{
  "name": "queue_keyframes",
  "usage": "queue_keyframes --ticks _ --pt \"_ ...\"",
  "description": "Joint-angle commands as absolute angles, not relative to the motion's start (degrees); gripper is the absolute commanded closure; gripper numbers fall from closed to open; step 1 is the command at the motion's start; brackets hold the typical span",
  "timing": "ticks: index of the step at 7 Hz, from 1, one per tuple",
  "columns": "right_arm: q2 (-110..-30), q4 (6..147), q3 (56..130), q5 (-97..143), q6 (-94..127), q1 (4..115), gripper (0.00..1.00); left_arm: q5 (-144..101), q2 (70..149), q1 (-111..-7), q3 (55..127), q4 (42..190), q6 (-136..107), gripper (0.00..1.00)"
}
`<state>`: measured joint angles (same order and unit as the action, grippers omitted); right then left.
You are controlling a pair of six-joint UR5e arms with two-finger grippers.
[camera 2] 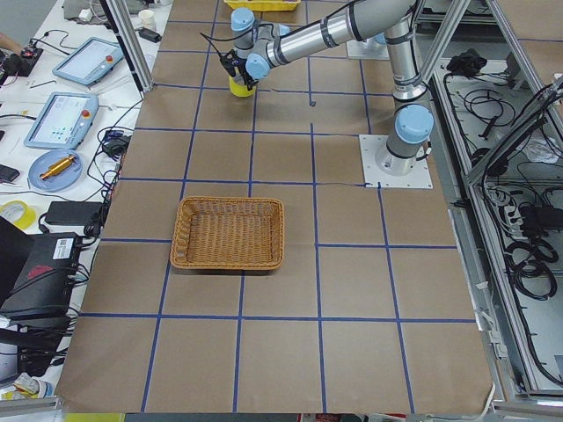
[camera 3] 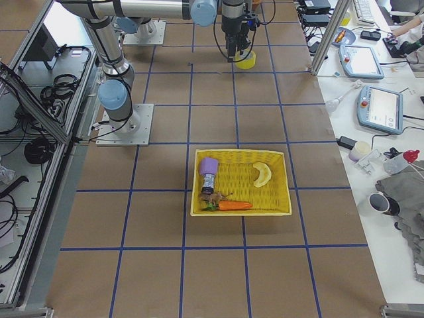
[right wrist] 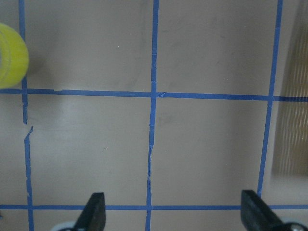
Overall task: Transfer tape with both arms
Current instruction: 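Carry the tape roll with the left gripper into the wicker basket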
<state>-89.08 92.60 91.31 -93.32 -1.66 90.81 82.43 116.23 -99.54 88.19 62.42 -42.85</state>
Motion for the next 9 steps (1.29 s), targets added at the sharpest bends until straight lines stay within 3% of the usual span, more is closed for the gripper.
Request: queue_keyframes --ticks 1,5,7,9 --pt "-89.2 92.4 91.3 -93.5 -1.8 90.8 0.00 79.8 114.4 -90.1 75.8 80.4 -23.2 1.00" --pt "-89.2 92.5 91.1 -93.6 -2.3 90.8 0.00 94.0 112.4 -64.1 75.4 86.5 37.5 1.00" --pt "-89.3 92.5 91.2 -93.8 -2.2 90.8 0.00 93.0 116.9 -52.6 78.9 74.3 54.5 1.00" --pt "-89.3 92.2 91.3 -93.9 -2.2 90.8 0.00 91.8 120.8 -48.5 84.3 57.9 59.9 1.00"
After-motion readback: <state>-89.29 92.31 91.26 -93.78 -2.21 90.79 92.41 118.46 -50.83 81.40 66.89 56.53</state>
